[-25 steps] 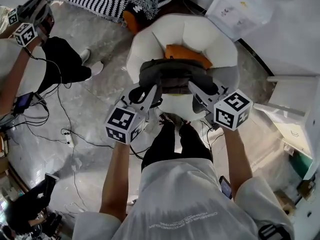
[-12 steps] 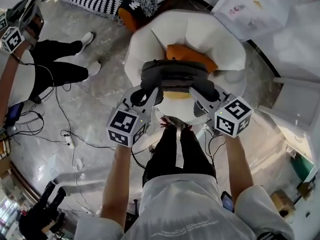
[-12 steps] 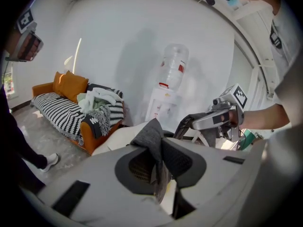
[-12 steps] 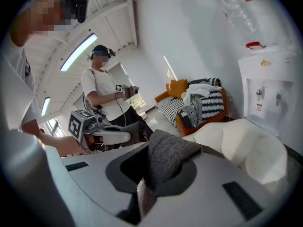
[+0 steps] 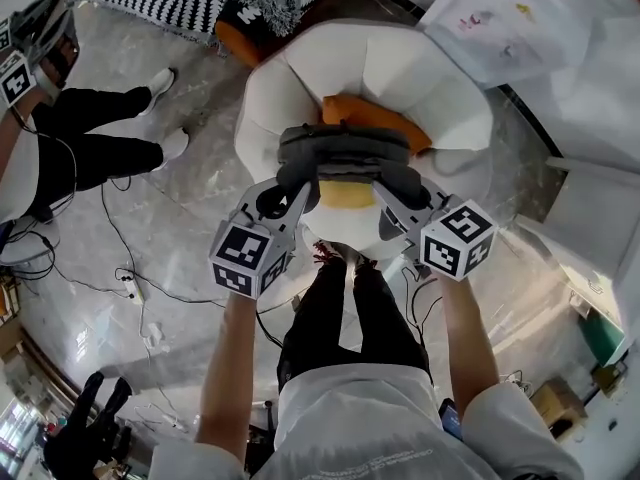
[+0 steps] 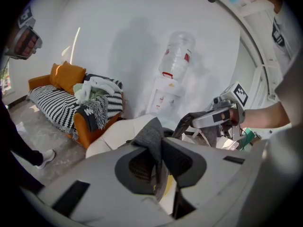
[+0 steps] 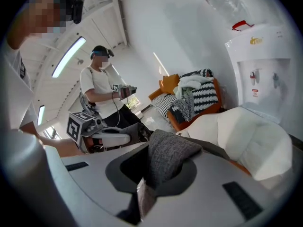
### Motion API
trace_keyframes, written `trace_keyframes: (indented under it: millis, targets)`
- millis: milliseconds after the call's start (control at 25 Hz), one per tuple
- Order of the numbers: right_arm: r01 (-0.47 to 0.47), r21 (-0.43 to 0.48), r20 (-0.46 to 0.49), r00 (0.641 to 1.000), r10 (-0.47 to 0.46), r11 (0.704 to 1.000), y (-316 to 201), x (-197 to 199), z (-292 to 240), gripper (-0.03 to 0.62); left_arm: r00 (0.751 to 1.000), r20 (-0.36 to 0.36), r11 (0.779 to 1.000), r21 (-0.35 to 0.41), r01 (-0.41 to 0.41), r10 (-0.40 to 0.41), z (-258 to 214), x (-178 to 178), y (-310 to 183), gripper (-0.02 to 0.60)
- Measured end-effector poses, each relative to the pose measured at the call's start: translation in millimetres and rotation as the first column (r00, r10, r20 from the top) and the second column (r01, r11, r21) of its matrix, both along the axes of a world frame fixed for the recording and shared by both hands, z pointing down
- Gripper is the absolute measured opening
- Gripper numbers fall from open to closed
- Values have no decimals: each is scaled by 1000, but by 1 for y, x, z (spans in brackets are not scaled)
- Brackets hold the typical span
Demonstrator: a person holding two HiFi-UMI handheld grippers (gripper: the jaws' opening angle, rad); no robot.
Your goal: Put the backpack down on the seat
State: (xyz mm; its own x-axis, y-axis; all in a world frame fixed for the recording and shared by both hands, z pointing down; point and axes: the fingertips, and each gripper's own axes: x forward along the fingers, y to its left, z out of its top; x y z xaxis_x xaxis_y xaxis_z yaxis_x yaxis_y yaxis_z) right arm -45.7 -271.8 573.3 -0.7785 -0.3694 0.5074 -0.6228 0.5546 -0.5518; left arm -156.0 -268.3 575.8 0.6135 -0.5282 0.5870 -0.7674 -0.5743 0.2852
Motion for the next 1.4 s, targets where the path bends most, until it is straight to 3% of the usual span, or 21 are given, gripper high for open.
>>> trace_keyframes:
  millis: [640, 1200, 1400]
  targets:
    - [-20, 34, 4, 1000, 20, 999, -32, -5, 31, 23, 997, -47, 997, 46, 61, -59, 42, 4, -40, 61]
    - [-51, -13, 17, 999, 51, 999, -42, -10, 53, 23, 998, -27, 998, -22, 61, -62, 82, 12, -31, 69]
    - [-29, -12, -29, 999, 28, 1000, -39, -8, 69, 23, 997, -46, 996, -72, 54, -57, 100, 20, -30, 71]
